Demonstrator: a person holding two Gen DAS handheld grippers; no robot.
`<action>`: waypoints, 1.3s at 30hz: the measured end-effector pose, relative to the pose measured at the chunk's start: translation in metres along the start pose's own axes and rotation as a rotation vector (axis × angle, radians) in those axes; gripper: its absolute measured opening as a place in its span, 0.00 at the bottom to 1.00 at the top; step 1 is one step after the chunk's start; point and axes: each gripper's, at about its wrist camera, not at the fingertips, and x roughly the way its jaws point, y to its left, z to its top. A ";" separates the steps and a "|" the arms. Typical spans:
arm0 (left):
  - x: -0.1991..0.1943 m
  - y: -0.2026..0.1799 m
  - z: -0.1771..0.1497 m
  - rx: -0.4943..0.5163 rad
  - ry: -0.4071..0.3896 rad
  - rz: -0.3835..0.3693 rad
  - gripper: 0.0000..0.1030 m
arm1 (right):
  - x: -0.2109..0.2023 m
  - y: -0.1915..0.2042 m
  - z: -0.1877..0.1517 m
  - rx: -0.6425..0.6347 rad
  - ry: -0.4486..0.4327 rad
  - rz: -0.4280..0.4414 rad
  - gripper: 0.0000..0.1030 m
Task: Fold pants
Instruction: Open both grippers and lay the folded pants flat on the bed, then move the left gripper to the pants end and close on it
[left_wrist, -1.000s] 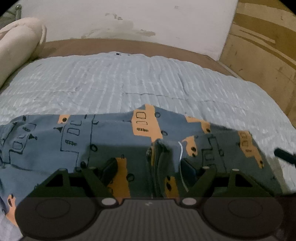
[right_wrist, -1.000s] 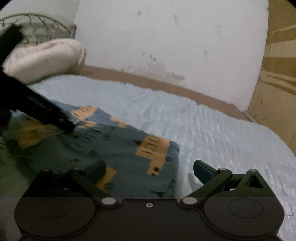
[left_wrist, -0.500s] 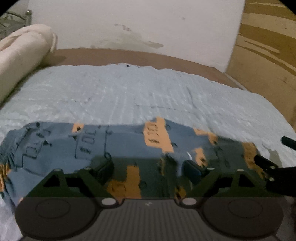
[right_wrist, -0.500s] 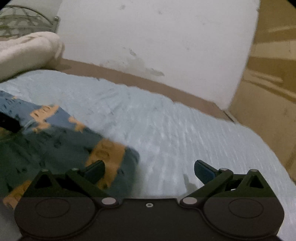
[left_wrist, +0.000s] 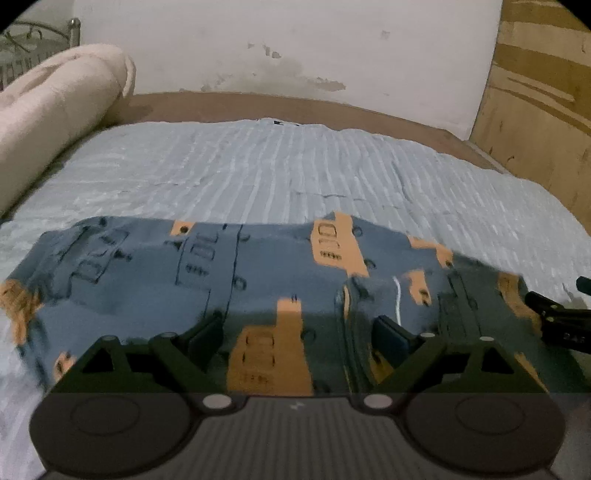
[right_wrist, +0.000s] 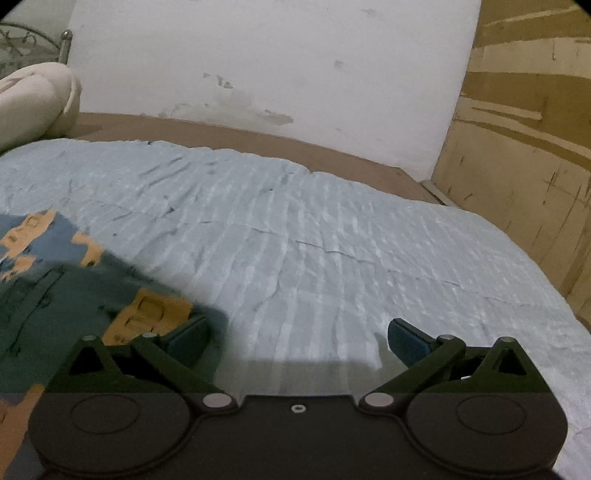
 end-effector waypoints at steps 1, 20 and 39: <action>-0.006 -0.002 -0.005 0.012 -0.009 0.007 0.89 | -0.008 0.001 -0.005 -0.009 0.000 0.011 0.99; -0.058 -0.006 -0.057 0.021 -0.066 0.070 0.91 | -0.089 0.011 -0.085 0.084 -0.112 -0.056 0.99; -0.098 0.057 -0.048 -0.178 -0.128 0.117 0.99 | -0.117 0.052 -0.048 0.024 -0.221 0.025 0.99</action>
